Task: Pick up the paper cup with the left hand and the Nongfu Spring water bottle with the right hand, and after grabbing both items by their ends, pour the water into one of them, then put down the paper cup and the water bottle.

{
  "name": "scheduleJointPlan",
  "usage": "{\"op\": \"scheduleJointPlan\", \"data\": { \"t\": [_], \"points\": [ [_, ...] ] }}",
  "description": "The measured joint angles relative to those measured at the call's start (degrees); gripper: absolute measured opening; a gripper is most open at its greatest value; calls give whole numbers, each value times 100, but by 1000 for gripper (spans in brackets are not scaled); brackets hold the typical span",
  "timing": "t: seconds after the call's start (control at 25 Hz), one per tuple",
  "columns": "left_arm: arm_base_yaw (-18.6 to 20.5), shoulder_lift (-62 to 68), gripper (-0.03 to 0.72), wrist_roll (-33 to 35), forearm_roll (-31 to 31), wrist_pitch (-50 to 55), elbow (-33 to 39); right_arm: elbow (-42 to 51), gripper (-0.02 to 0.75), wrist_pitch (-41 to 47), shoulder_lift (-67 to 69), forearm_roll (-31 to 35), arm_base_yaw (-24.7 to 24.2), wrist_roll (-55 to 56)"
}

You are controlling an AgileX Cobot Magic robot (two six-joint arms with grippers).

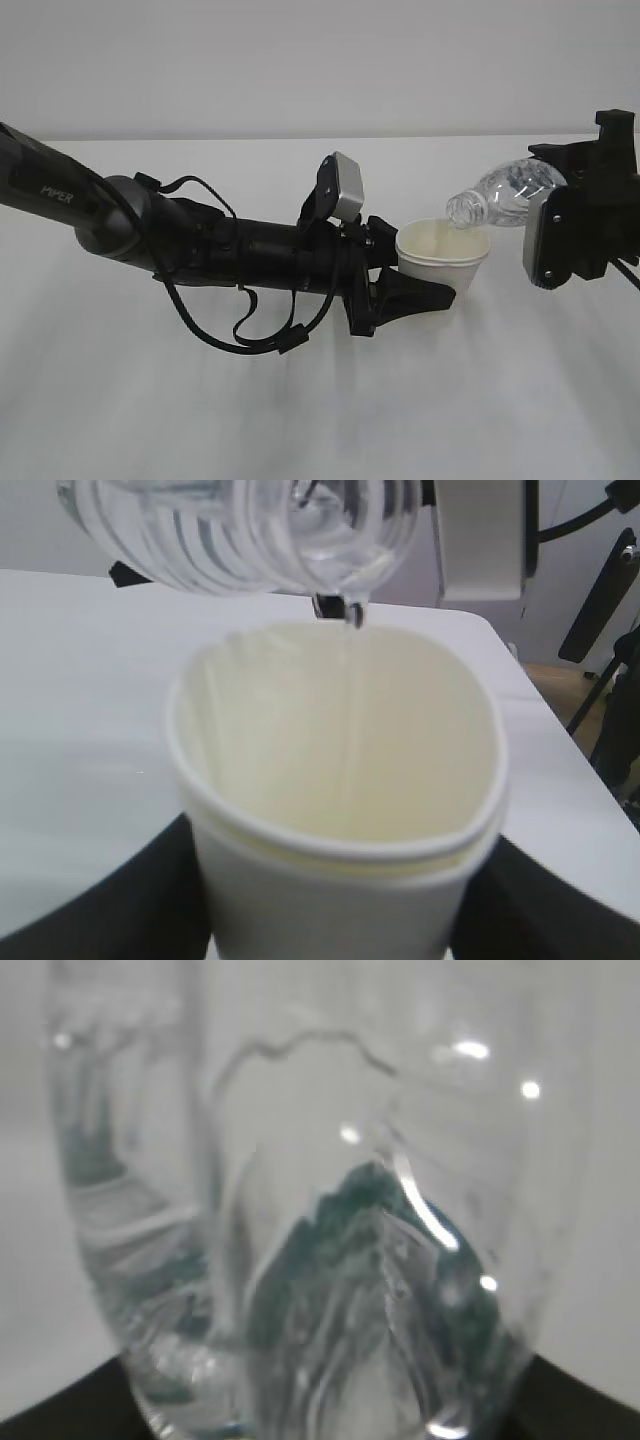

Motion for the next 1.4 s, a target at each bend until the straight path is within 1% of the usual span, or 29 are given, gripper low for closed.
{"op": "scheduleJointPlan", "data": {
  "t": [1.4],
  "points": [
    [-12,0,453,-9,9,11,0,-12,410,147,-104,-13,0,-166]
  ]
}}
